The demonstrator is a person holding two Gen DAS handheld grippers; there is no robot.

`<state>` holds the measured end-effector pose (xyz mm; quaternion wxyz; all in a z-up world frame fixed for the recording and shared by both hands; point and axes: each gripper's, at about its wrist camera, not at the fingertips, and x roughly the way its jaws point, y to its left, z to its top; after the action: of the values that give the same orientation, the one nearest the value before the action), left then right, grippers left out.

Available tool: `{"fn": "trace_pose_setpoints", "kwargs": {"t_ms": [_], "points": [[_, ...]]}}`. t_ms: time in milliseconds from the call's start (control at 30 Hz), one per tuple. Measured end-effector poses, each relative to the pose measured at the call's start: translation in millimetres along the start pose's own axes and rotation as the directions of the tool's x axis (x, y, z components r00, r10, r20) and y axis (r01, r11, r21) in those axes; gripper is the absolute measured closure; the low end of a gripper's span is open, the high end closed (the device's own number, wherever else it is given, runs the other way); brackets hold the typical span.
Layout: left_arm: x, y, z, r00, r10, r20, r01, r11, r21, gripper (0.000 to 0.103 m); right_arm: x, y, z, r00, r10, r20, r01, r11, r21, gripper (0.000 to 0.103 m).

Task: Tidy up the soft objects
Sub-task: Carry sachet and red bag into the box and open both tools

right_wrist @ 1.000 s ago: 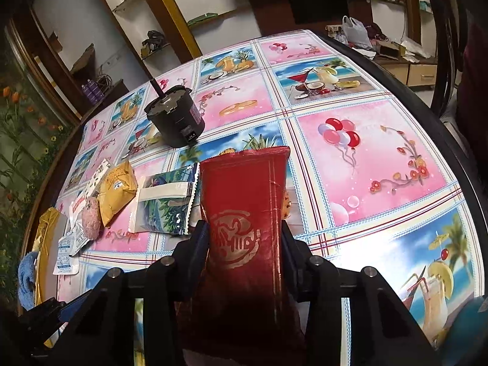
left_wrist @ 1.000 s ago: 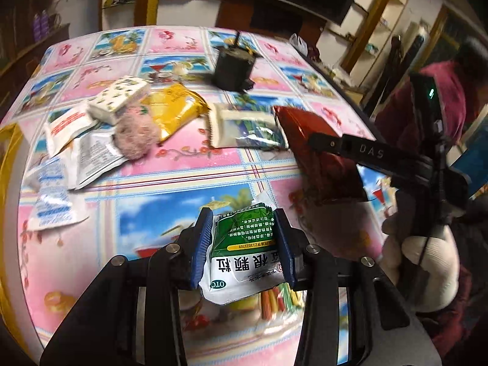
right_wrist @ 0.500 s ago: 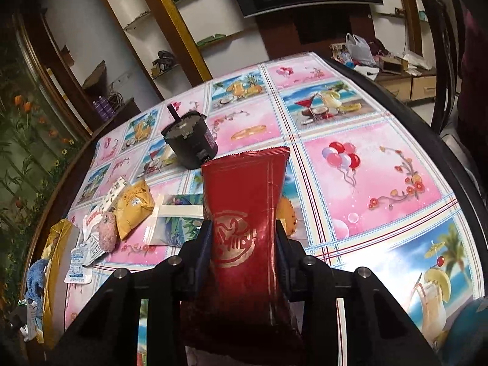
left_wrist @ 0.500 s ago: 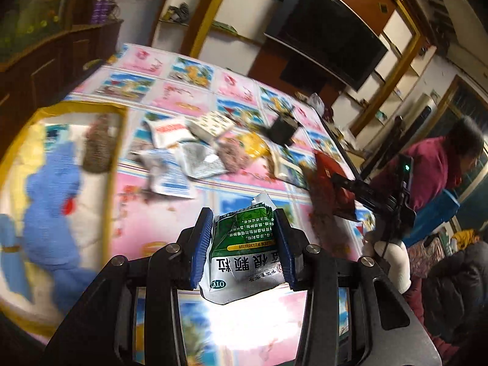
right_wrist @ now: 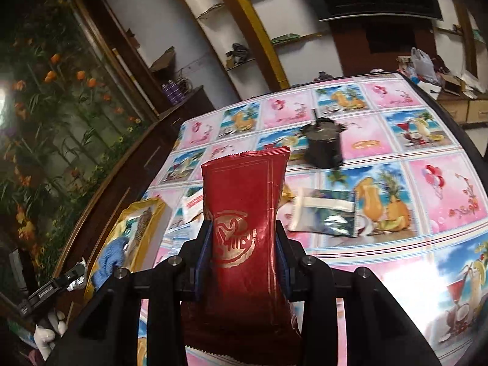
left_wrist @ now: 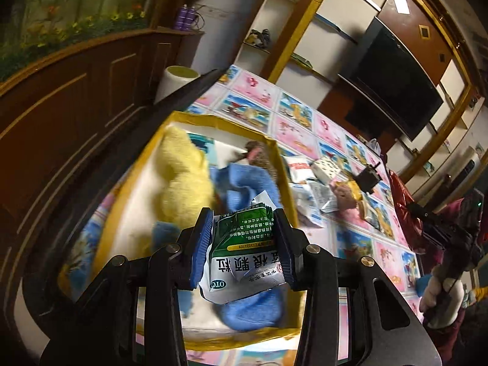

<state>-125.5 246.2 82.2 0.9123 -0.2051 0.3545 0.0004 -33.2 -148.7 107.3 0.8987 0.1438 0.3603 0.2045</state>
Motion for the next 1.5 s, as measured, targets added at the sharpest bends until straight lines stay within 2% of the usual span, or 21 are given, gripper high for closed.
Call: {"fn": "trace_pose_setpoints", "kwargs": {"t_ms": [67,233,300,367,433,567,667,767,867,1000,1100,1200,1267,1333,1367,1500], "points": [[0,3,-4,1.0,0.028,0.006,-0.028,0.999,0.022,0.063,15,27,-4,0.998,0.049,-0.042,-0.05,0.998,-0.032,0.066],[6,-3,-22,0.999,0.034,-0.033,-0.03,0.992,0.121,0.063,59,88,-6,0.976,0.152,-0.154,-0.164,0.984,-0.071,0.066],[9,-9,-30,0.996,0.086,-0.037,-0.077,0.978,0.192,0.06,75,116,-4,0.967,0.171,-0.187,-0.192,0.976,-0.102,0.066],[11,-12,-36,0.989,0.144,-0.024,-0.133,0.96,0.247,0.056,94,146,-2,0.964,0.161,-0.212,-0.198,0.966,-0.166,0.066],[12,-9,-38,0.985,0.175,-0.011,-0.166,0.951,0.259,0.056,114,171,0,0.959,0.149,-0.24,-0.202,0.955,-0.216,0.066],[4,11,-39,0.994,0.105,-0.025,-0.099,0.978,0.181,0.056,158,219,-3,0.971,0.041,-0.236,-0.133,0.913,-0.387,0.066],[-6,22,-39,0.998,0.064,-0.024,-0.06,0.988,0.144,0.055,188,243,-11,0.974,-0.027,-0.225,-0.088,0.871,-0.484,0.066],[-14,28,-41,0.999,0.042,-0.017,-0.04,0.991,0.13,0.055,213,257,-22,0.963,-0.058,-0.262,-0.095,0.839,-0.536,0.066],[-21,35,-42,1.0,0.023,-0.009,-0.022,0.994,0.107,0.055,231,263,-36,0.947,-0.087,-0.308,-0.104,0.826,-0.554,0.066],[-27,43,-43,1.0,0.014,0.003,-0.014,0.998,0.067,0.055,231,259,-40,0.937,-0.093,-0.338,-0.105,0.846,-0.523,0.066],[-28,42,-41,1.0,0.012,0.005,-0.012,0.999,0.05,0.055,229,256,-47,0.936,-0.104,-0.335,-0.09,0.851,-0.517,0.061],[-35,38,-40,1.0,0.007,0.016,-0.008,0.998,0.056,0.055,224,253,-40,0.94,-0.06,-0.335,-0.117,0.867,-0.484,0.06],[-41,34,-42,0.999,0.007,0.031,-0.009,0.998,0.064,0.049,204,250,-31,0.961,0.005,-0.276,-0.135,0.881,-0.454,0.057],[-45,30,-43,0.999,0.014,0.044,-0.017,0.998,0.061,0.044,176,249,-23,0.975,0.056,-0.215,-0.148,0.885,-0.441,0.048],[-46,27,-43,0.999,0.015,0.048,-0.018,0.998,0.059,0.044,162,248,-21,0.979,0.071,-0.189,-0.15,0.884,-0.443,0.043],[-47,10,-43,0.999,0.017,0.041,-0.02,0.997,0.072,0.044,112,232,-21,0.987,0.106,-0.118,-0.149,0.876,-0.459,0.035]]}}
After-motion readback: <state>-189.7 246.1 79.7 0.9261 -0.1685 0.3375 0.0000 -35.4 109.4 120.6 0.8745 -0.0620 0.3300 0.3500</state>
